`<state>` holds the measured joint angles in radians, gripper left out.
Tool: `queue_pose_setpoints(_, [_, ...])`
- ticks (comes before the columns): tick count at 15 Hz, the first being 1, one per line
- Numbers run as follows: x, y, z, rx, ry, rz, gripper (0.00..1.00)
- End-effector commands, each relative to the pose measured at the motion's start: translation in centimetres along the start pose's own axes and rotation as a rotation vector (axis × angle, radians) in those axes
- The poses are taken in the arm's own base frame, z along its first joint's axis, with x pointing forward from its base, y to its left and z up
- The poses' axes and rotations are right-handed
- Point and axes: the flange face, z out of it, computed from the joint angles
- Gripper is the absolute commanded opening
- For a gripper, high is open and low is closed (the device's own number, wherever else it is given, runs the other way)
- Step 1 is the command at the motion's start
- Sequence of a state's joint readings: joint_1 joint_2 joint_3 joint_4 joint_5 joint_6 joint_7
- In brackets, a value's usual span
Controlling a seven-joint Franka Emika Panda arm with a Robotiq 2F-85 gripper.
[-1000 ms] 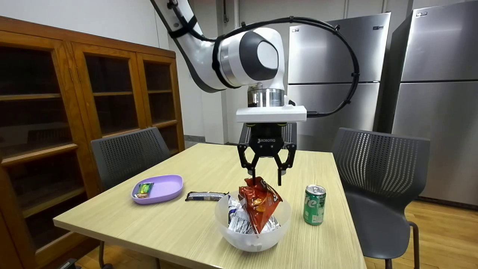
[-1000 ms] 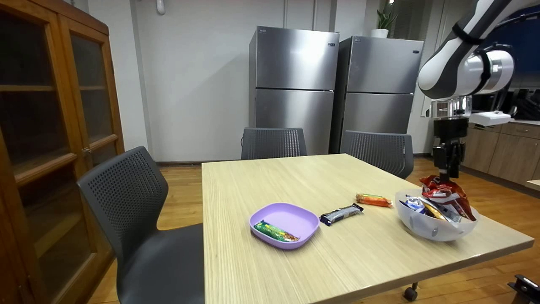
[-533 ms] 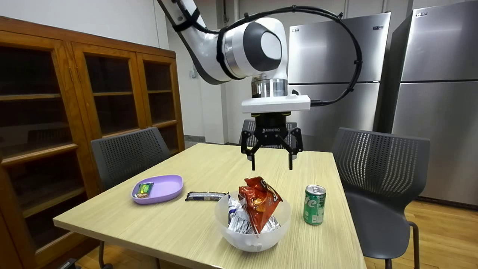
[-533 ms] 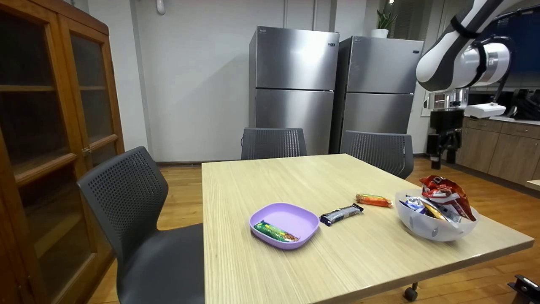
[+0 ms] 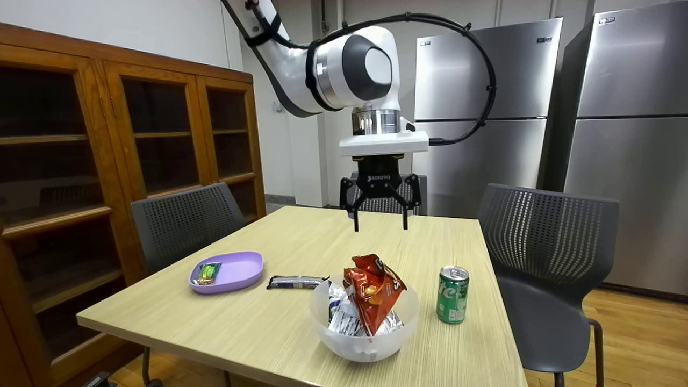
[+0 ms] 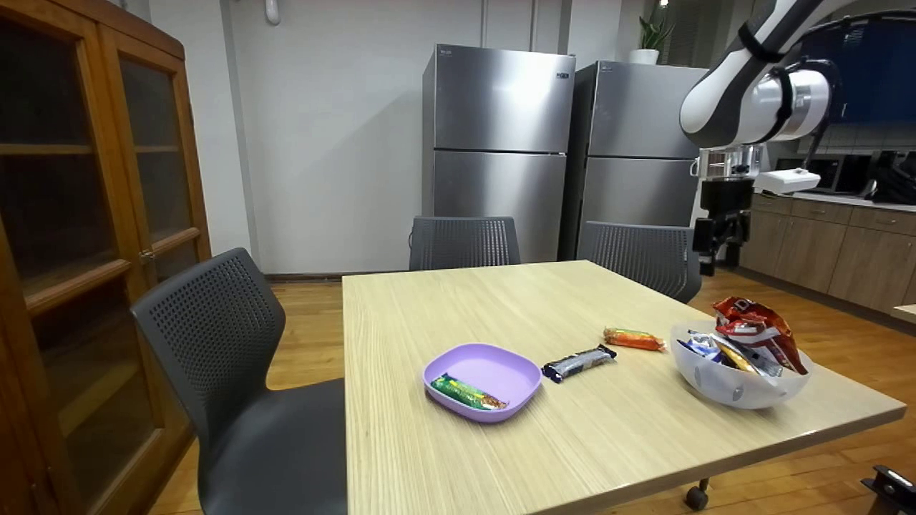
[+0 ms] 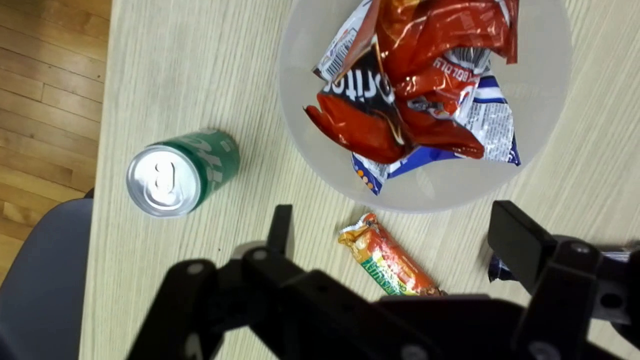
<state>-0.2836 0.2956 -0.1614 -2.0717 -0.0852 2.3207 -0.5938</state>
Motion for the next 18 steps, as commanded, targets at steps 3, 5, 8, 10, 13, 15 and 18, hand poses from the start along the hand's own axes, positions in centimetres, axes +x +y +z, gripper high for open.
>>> queue_pose_setpoints(3, [5.6,-1.2,0.5,-0.027,-0.006,-0.047,1.0])
queue_pose_setpoints(5, [4.4,-1.5,0.7,-0.015,0.006,-0.056,1.0])
queue_pose_setpoints(8, [5.2,-1.5,1.2,-0.018,0.004,-0.059,1.0])
queue_pose_setpoints(10, [5.3,-1.4,1.1,-0.019,0.005,-0.059,1.0])
queue_pose_setpoints(13, [5.3,-1.4,1.1,-0.019,0.006,-0.059,1.0])
queue_pose_setpoints(15, [5.2,-1.6,0.6,0.009,-0.003,-0.034,1.0])
queue_pose_setpoints(18, [5.0,-2.1,0.2,0.046,-0.007,0.045,1.0])
